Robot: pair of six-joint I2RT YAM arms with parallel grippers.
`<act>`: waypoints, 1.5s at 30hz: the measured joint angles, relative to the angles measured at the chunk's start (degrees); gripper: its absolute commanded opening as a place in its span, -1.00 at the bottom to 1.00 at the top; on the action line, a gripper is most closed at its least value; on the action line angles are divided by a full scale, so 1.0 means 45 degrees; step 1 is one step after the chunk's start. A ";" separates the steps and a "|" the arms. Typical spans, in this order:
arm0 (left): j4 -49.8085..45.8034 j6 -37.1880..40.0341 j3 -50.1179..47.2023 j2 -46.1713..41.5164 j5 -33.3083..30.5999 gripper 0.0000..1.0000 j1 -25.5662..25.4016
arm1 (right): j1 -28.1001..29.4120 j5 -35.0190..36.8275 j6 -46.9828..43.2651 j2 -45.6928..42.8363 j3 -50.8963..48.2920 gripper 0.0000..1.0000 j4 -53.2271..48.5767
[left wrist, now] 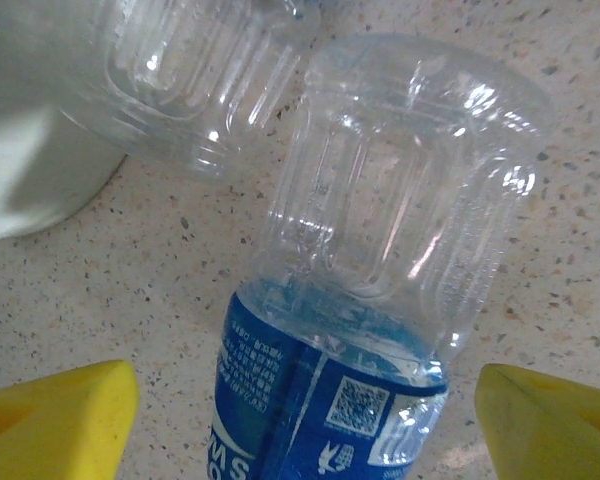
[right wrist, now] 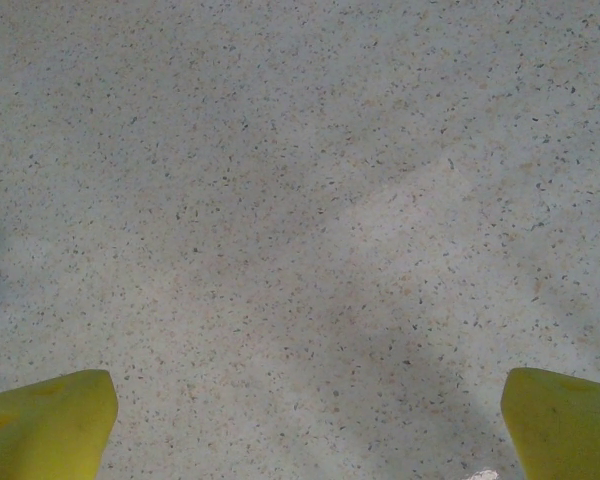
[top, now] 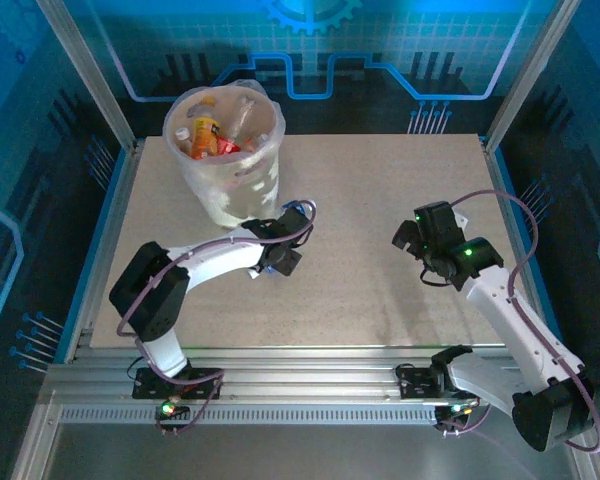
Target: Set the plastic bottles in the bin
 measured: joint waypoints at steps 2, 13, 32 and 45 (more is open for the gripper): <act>0.0000 -0.0015 0.0000 0.0170 0.0034 0.69 0.0102 | 0.0000 0.0005 0.0000 0.0000 0.0000 1.00 0.0000; 0.0340 -0.0131 -0.0010 0.0743 0.0627 0.56 0.0325 | -0.0005 0.0039 0.0005 0.0000 0.0000 0.99 0.0000; 0.0029 -0.0831 -0.0204 0.0379 0.1851 0.05 -0.0563 | -0.0083 0.0102 0.0092 0.0010 0.0000 1.00 0.0000; 0.0539 -0.1370 0.2152 -0.5178 0.3905 -0.04 -0.0758 | -0.0083 0.0223 0.0223 -0.0117 0.0000 1.00 -0.0097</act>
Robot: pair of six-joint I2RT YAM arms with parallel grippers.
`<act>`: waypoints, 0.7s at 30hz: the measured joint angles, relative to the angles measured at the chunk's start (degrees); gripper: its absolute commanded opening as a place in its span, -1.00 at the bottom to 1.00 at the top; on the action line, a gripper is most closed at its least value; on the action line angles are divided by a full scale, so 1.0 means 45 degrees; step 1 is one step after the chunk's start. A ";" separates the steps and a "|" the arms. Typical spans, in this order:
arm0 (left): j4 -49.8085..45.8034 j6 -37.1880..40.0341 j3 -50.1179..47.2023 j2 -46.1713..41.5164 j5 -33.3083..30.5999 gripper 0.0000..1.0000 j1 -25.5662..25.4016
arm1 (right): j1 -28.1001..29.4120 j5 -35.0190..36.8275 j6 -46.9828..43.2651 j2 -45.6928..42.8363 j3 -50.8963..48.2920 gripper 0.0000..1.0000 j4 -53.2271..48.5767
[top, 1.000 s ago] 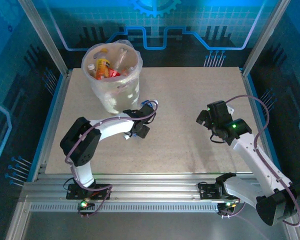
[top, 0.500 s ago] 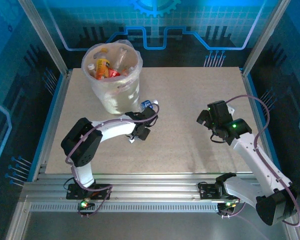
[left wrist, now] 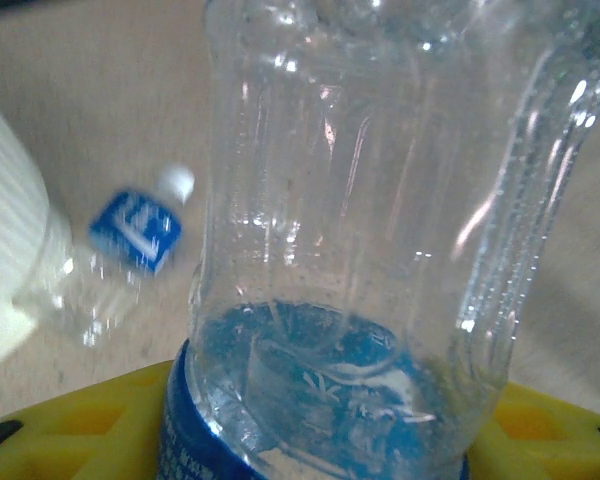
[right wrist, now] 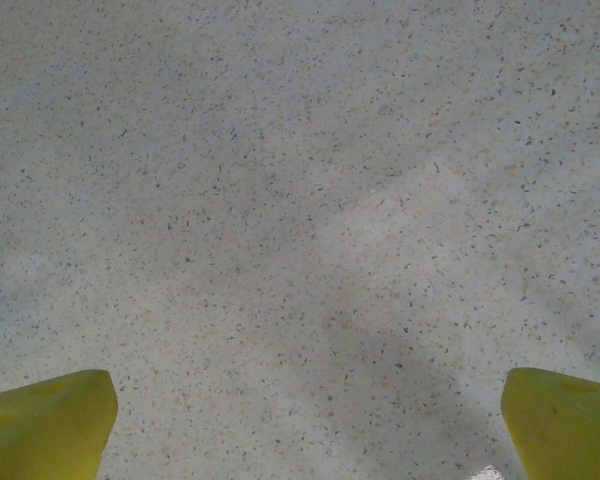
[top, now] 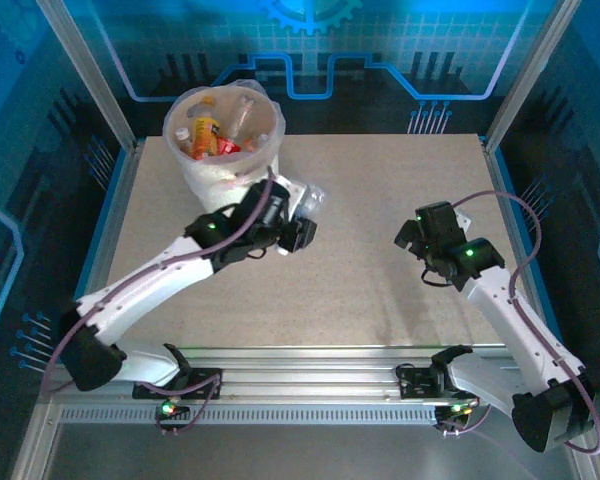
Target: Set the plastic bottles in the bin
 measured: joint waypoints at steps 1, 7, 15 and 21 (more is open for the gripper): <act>0.0092 0.0000 0.0389 -0.0199 0.0039 -0.05 0.0146 | 0.0000 0.0000 0.0000 -0.0044 0.0000 0.99 0.0000; 0.0534 -0.0058 0.2254 -0.0466 0.0126 -0.08 0.2293 | -0.0005 -0.0005 0.0000 -0.0267 0.0000 1.00 0.0000; 0.0612 -0.0583 0.4619 0.0777 0.0068 -0.07 0.5129 | -0.0005 -0.0049 0.0000 -0.0408 -0.0005 0.99 0.0000; 0.0248 -0.0840 0.6120 0.2429 0.0078 -0.05 0.6353 | -0.0005 -0.0107 0.0000 -0.0408 -0.0068 1.00 0.0005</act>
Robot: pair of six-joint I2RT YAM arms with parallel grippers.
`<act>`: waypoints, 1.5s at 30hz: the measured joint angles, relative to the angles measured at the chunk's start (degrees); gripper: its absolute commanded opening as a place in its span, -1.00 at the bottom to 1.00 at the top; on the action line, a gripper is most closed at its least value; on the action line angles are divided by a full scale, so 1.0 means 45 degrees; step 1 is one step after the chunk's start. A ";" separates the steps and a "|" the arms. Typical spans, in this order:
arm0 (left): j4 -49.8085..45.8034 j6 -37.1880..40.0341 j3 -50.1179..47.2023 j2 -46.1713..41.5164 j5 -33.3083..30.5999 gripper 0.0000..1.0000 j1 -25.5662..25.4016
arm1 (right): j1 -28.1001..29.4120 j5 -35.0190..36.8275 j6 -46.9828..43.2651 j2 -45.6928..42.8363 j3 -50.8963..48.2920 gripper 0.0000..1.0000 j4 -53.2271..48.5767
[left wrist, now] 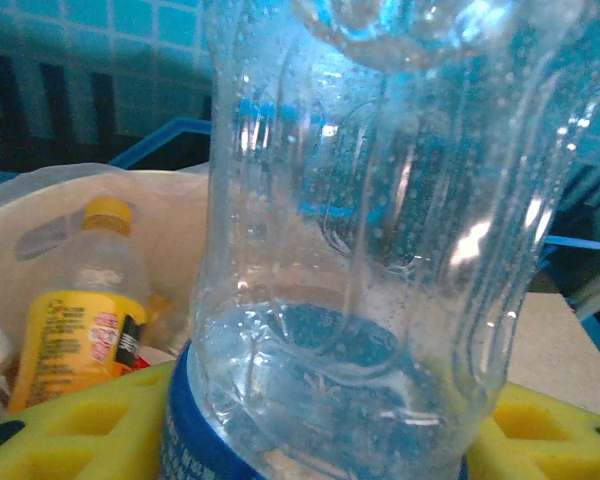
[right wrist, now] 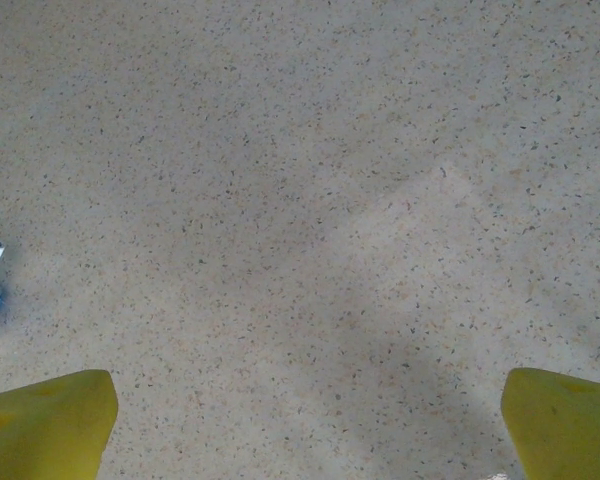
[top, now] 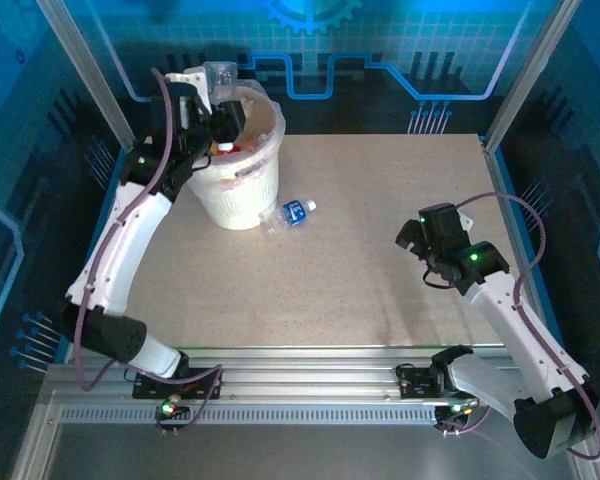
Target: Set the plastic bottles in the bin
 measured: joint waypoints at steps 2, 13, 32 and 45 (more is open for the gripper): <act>-0.0160 -0.0126 0.0427 0.0515 0.0019 -0.03 0.0272 | 0.0000 -0.0015 0.0000 0.0000 -0.0063 1.00 -0.0005; -0.1603 -0.0738 0.2817 0.3157 0.0282 0.06 0.1132 | -0.0010 -0.0160 0.0000 -0.0019 -0.0102 0.99 0.0000; -0.2511 -0.1292 0.2982 0.4085 0.0418 0.67 0.1277 | -0.0010 -0.0340 -0.0005 0.0039 -0.0102 0.99 0.0005; -0.2467 -0.1107 0.3162 0.4080 -0.0709 0.25 0.1277 | -0.0010 -0.0602 -0.0005 0.0155 -0.0180 1.00 0.0121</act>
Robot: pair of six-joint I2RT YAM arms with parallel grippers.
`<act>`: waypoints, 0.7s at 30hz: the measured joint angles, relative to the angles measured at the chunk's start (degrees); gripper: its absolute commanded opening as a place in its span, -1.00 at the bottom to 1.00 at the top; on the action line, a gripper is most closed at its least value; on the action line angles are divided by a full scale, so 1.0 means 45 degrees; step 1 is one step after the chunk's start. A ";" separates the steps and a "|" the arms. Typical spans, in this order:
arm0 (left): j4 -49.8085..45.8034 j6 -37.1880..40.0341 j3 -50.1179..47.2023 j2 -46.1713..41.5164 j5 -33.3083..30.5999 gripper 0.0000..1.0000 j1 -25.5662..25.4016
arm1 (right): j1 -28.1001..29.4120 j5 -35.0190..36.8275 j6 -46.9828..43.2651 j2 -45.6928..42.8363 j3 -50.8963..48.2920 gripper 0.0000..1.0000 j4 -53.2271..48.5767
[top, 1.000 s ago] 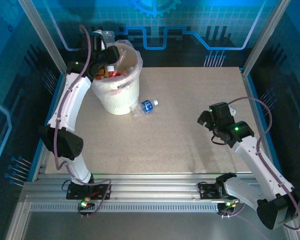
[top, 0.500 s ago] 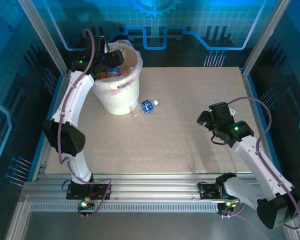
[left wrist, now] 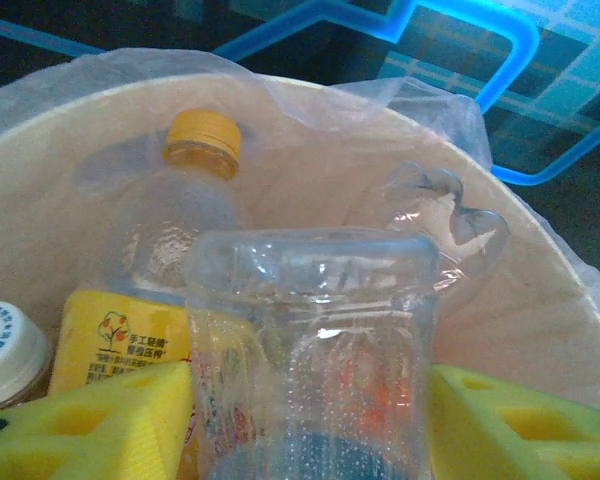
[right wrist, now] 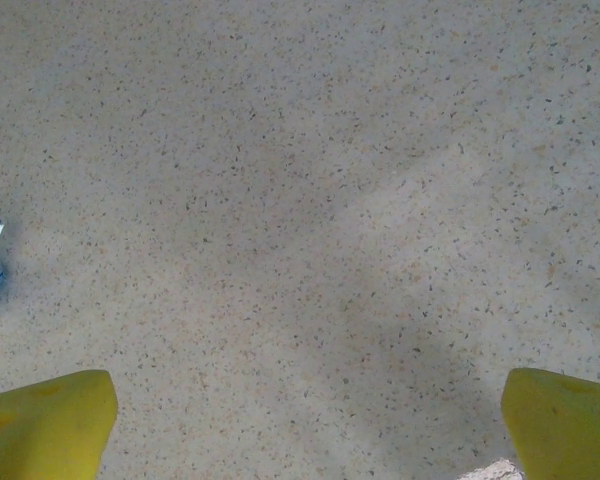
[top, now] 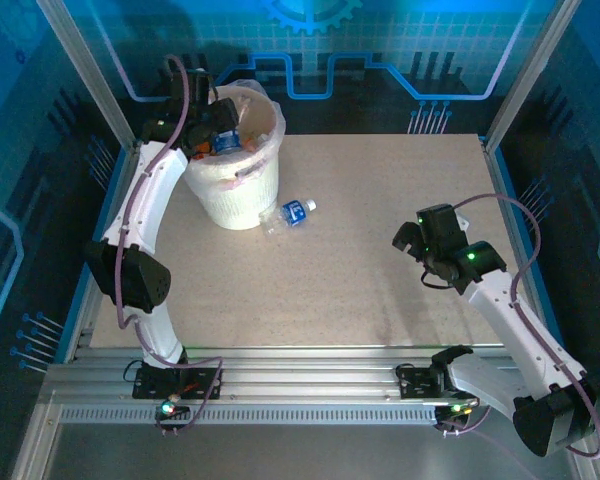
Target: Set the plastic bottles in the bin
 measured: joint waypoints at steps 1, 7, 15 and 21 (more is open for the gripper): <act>0.0000 0.0005 0.0010 0.0000 -0.0160 0.27 0.0000 | 0.0000 -0.0019 0.0005 0.0005 -0.0005 0.99 0.0005; -0.0024 0.0102 0.0044 0.0000 -0.1224 0.25 0.0000 | 0.0000 -0.0078 0.0005 0.0058 -0.0010 1.00 0.0087; 0.0510 0.0364 -0.0534 -0.0131 -0.1739 0.06 0.0015 | 0.0000 -0.0204 0.0000 0.0243 -0.0005 1.00 0.0175; 0.1875 0.0350 -0.1632 -0.0578 -0.0709 0.08 0.0024 | 0.0000 -0.0311 0.0005 0.0306 -0.0005 0.99 0.0189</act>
